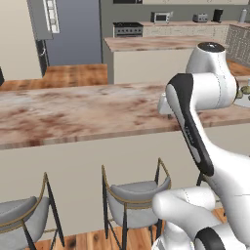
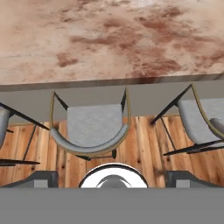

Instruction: Place two dumplings into each of the tupperware containers and then place the containers in the fridge.

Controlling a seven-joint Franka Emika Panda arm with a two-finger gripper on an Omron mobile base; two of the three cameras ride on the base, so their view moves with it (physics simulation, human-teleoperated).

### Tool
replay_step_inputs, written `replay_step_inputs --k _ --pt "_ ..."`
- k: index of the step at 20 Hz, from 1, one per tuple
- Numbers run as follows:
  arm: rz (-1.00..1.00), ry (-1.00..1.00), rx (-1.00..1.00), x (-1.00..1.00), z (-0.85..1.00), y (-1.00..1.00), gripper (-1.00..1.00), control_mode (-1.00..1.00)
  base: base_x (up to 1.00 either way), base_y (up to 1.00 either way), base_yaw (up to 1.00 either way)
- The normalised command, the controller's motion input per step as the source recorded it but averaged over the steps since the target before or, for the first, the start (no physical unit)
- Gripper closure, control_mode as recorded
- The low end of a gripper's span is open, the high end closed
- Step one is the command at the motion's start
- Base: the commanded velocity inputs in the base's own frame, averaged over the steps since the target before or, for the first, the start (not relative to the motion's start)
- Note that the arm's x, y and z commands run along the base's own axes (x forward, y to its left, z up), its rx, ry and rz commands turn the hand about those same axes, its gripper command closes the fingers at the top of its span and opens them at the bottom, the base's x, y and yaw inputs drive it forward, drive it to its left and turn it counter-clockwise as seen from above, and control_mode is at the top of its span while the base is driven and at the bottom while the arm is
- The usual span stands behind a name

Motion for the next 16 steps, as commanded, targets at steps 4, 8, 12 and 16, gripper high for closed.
replay_step_inputs --k 4,8,12,16 --pt "0.00 0.00 0.00 -0.65 0.49 -0.01 -1.00 -1.00 0.00 0.00 0.00" --pt "0.05 -0.03 0.00 -0.26 0.09 -0.06 -1.00 -1.00 0.00 0.00 0.00" --pt "0.13 -0.11 0.00 -0.34 0.00 -0.15 -1.00 -1.00 0.00 0.00 0.00" --pt "0.01 -0.04 0.00 -0.36 0.00 -0.02 -1.00 -1.00 0.00 0.00 0.00"
